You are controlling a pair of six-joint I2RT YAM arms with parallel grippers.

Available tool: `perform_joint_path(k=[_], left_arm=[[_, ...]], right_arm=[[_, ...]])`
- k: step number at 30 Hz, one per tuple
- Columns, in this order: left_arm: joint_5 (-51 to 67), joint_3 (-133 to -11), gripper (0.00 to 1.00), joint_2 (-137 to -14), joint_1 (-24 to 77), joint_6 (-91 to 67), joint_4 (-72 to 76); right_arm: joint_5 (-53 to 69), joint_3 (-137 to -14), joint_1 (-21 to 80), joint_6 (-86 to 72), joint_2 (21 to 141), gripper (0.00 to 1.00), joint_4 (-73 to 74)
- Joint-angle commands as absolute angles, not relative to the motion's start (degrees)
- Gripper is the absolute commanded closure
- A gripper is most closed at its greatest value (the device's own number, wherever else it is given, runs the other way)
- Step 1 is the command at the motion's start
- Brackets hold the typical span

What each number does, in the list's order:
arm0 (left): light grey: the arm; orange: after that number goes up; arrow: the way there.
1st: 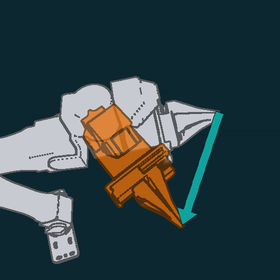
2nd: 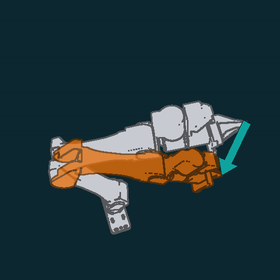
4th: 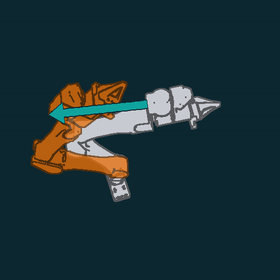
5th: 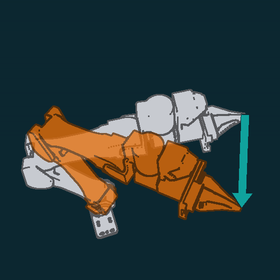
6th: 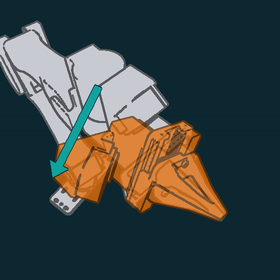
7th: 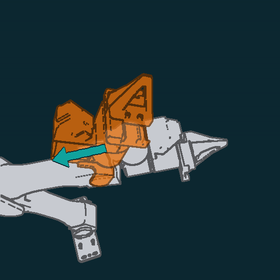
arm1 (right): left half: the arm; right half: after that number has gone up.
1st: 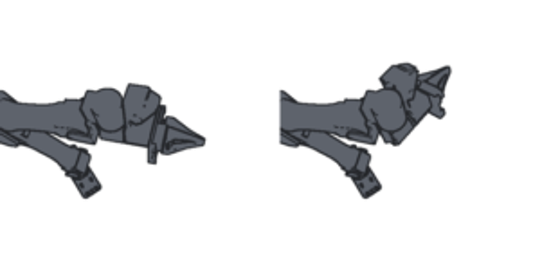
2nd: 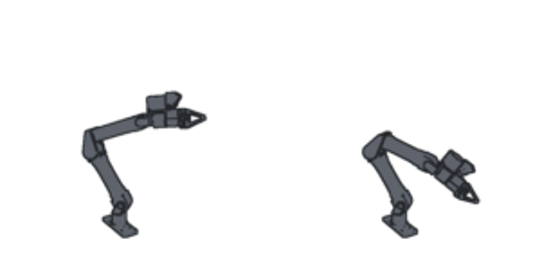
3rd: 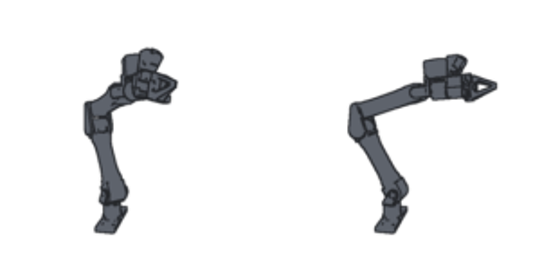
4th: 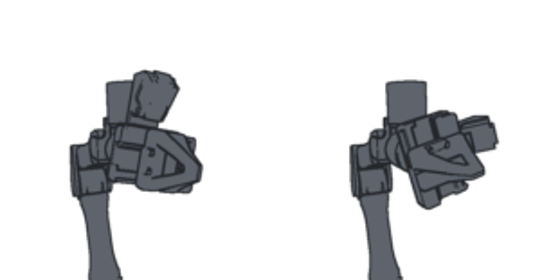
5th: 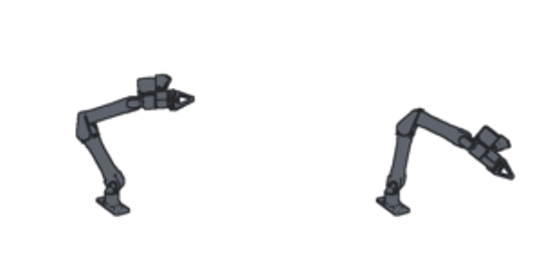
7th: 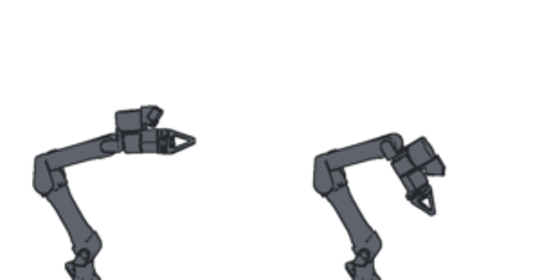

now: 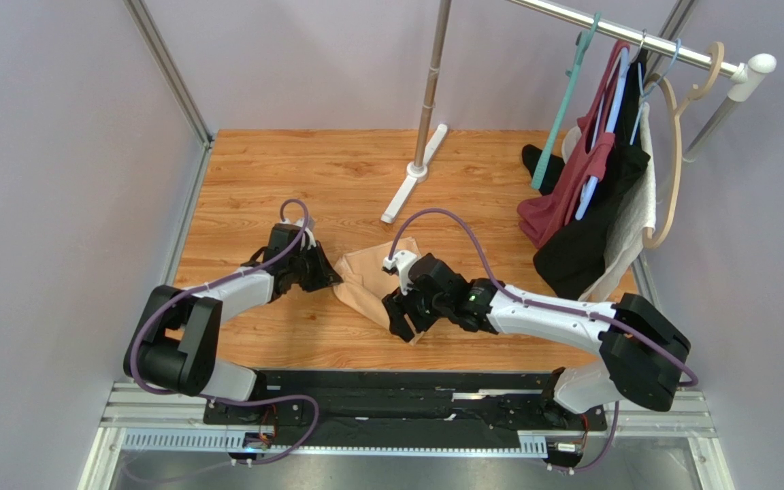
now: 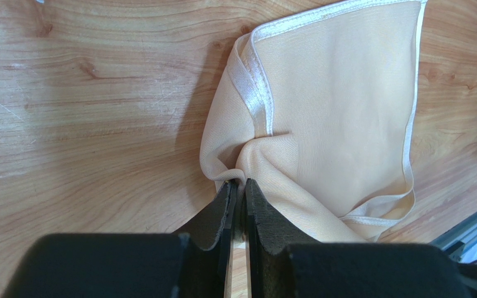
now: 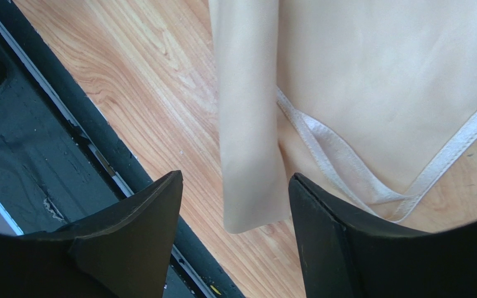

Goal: Fold the napkin, place the utensils inside, and roll it up
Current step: Roll the napkin with the utensil

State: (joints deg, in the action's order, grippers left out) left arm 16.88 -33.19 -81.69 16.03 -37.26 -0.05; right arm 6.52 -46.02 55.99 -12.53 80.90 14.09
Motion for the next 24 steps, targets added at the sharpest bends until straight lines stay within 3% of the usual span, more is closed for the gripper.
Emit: perform_joint_path(k=[1,6,7,10,16,21,24], left_arm=[[17.05,-35.16,0.86,-81.83,16.08,-35.68,-1.93],[17.05,-35.16,0.86,-81.56,16.08,-35.6,-2.28],[17.05,-35.24,0.86,-81.48,16.08,-35.6,-2.37],[16.88,-35.51,0.86,-81.12,16.08,-35.42,-2.81],[16.44,-35.94,0.86,-80.42,16.08,-35.07,-4.04],[16.17,-35.86,0.86,-79.81,16.08,-34.63,-4.83],[16.17,-35.95,0.86,-79.98,16.08,-34.37,-4.75]], right_arm=[[0.61,-45.97,58.89,-14.59,81.47,0.35,14.15],[0.44,-46.84,59.06,-16.78,85.51,0.42,15.38],[0.53,-47.02,59.06,-17.14,85.78,0.51,15.73],[0.53,-47.9,59.06,-18.37,87.0,0.65,17.57],[2.63,-47.29,58.1,-21.35,88.5,0.8,17.76],[7.99,-45.27,55.64,-23.99,88.59,0.8,15.65],[8.52,-44.74,55.46,-22.86,87.19,0.63,15.03]])
